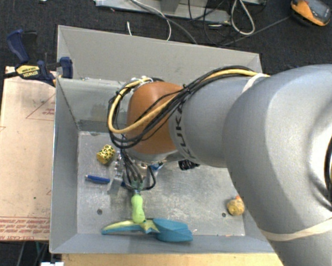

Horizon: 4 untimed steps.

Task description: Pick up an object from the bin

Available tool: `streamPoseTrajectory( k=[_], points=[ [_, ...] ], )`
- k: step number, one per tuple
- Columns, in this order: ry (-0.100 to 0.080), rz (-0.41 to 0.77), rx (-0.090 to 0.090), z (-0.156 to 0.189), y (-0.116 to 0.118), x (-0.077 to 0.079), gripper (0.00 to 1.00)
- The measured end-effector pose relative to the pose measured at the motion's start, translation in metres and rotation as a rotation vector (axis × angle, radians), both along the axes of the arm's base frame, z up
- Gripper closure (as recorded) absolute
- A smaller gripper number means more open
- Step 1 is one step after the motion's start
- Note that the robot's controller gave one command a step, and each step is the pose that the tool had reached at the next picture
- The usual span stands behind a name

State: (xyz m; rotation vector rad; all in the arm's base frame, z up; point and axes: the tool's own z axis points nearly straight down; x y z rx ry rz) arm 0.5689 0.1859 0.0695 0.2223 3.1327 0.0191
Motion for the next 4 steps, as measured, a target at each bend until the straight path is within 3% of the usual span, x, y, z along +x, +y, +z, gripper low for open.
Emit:
streamPoseTrajectory(
  k=[1,2,4],
  points=[
    [0.0,0.0,0.0,0.0,0.0,0.0,1.0],
    [0.007,0.0,-0.002,0.037,0.0,-0.002,1.0],
    [-0.005,-0.001,0.003,0.077,0.001,0.001,1.0]
  ],
)
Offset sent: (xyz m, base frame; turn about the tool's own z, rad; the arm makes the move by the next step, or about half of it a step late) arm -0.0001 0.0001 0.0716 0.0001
